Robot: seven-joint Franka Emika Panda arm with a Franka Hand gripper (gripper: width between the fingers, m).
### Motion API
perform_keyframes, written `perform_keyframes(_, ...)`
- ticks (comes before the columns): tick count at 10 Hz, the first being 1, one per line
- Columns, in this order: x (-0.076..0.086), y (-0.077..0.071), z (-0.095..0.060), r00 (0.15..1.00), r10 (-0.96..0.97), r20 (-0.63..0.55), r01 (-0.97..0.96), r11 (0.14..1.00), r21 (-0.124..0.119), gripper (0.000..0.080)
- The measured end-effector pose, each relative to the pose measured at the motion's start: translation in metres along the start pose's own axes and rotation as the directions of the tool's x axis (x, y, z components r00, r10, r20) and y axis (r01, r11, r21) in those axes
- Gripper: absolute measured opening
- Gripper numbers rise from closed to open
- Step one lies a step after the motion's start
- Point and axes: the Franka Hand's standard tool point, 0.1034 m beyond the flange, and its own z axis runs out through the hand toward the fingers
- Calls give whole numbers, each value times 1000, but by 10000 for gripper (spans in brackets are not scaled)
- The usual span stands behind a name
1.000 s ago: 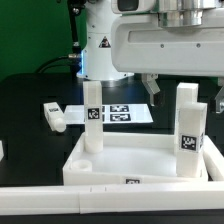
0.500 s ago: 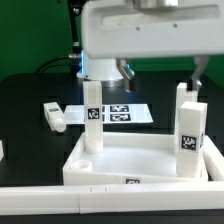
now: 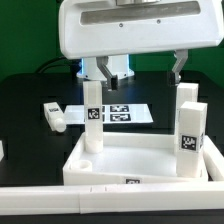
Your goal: Assemble desk
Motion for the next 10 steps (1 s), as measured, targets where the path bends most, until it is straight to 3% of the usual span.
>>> perform_keyframes(3,-57,50,-20,994,-105,28,104,994,17,648)
perform_keyframes(4,-67,53,-20,995,-99,27,99,995,18,648)
perform_keyframes(8,-69,53,-17,996,-83,32,82,996,19,648)
perform_keyframes(9,-77,63,-11,994,-98,43,97,995,19,648)
perform_keyframes(10,-96,80,-6,992,-118,52,117,993,18,648)
